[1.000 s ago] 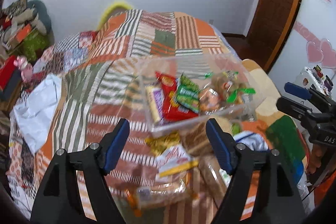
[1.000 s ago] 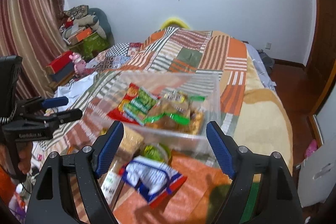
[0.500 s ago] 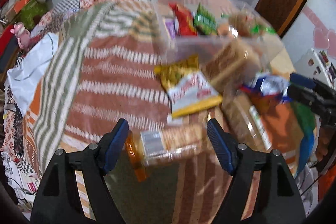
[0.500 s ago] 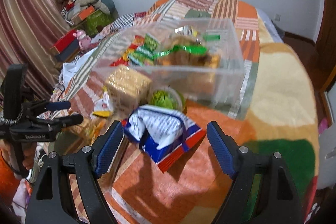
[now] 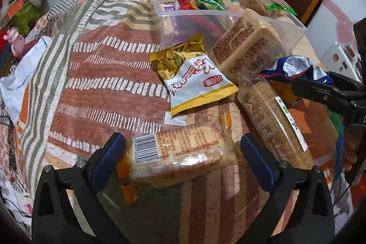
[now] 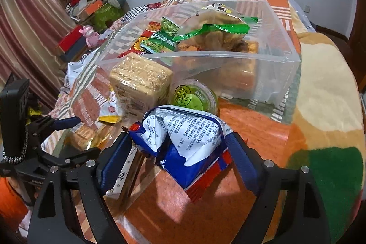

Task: Organize snacks
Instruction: 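Grasp wrapped bread loaf with left gripper while right grasps blue-white bag, then lower bread loaf into the box with left gripper while right drops blue-white bag in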

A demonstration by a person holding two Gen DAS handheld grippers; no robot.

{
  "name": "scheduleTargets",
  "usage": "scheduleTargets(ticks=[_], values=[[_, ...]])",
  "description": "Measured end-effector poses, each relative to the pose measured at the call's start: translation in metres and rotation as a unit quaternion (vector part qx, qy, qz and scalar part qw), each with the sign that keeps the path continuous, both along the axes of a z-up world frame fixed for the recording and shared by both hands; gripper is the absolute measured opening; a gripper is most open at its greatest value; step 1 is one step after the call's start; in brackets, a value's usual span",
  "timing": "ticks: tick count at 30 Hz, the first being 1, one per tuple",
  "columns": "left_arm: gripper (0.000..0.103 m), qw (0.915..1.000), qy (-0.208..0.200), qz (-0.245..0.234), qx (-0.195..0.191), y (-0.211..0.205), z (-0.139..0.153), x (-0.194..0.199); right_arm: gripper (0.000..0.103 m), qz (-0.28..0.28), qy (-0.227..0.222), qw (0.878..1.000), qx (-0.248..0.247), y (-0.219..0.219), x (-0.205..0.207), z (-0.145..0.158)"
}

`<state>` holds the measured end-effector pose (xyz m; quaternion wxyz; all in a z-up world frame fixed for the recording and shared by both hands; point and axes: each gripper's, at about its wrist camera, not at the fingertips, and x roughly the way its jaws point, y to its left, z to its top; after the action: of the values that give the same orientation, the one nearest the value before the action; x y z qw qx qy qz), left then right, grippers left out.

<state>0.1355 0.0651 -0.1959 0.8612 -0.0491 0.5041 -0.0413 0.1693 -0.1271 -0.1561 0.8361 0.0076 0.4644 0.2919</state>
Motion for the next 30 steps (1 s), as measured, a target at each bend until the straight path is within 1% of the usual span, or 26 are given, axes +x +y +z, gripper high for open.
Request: scheduleTargets(ticks=[1,3,6,7,8,9,10,11,12,13,17,23,26,30], values=[[0.103,1.0000,-0.002,0.003,0.003,-0.001,-0.002,0.000,0.084,-0.001,-0.003,1.000,-0.003,0.001,0.000,-0.001],[0.103,0.9997,-0.009,-0.002,0.023,-0.007,-0.005,0.000,0.082,-0.002,-0.006,1.000,-0.007,0.000,0.000,-0.003],[0.103,0.9995,-0.016,0.001,0.026,-0.008,-0.006,-0.002,0.073,0.000,-0.019,1.000,-0.010,-0.003,-0.004,0.000],[0.101,0.9995,-0.018,0.001,0.025,-0.007,-0.006,-0.002,0.071,0.001,-0.024,1.000,-0.012,-0.004,-0.005,0.001],[0.095,0.9995,-0.020,0.000,0.023,-0.006,-0.005,-0.004,0.067,0.003,-0.027,1.000,-0.013,-0.005,-0.006,0.003],[0.090,0.9994,-0.023,-0.002,0.025,-0.005,-0.003,-0.004,0.065,0.004,-0.032,0.999,-0.015,-0.006,-0.007,0.004],[0.089,0.9994,-0.025,-0.003,0.025,-0.004,-0.003,-0.006,0.064,0.002,-0.037,0.999,-0.016,-0.008,-0.009,0.006],[0.083,0.9994,-0.028,-0.004,0.022,-0.002,-0.001,-0.007,0.063,0.001,-0.039,0.999,-0.016,-0.009,-0.010,0.007],[0.079,0.9994,-0.028,-0.005,0.020,0.000,0.000,-0.008,0.062,0.001,-0.041,0.999,-0.016,-0.011,-0.011,0.008],[0.078,0.9994,-0.028,-0.005,0.019,0.002,0.000,-0.008,0.061,0.000,-0.042,0.999,-0.015,-0.012,-0.011,0.009],[0.076,0.9994,-0.032,0.002,0.013,0.010,0.010,-0.010,0.058,-0.005,-0.044,0.999,-0.010,-0.018,-0.014,0.013],[0.076,0.9981,-0.060,0.009,0.009,0.014,0.035,-0.013,0.058,-0.017,-0.054,0.998,-0.001,-0.027,-0.017,0.025],[0.076,0.9975,-0.070,0.009,0.003,0.012,0.047,-0.010,0.058,-0.022,-0.061,0.998,0.004,-0.029,-0.018,0.033],[0.076,0.9954,-0.095,0.007,0.000,0.007,0.068,-0.004,0.058,-0.030,-0.078,0.996,0.016,-0.036,-0.017,0.047]])
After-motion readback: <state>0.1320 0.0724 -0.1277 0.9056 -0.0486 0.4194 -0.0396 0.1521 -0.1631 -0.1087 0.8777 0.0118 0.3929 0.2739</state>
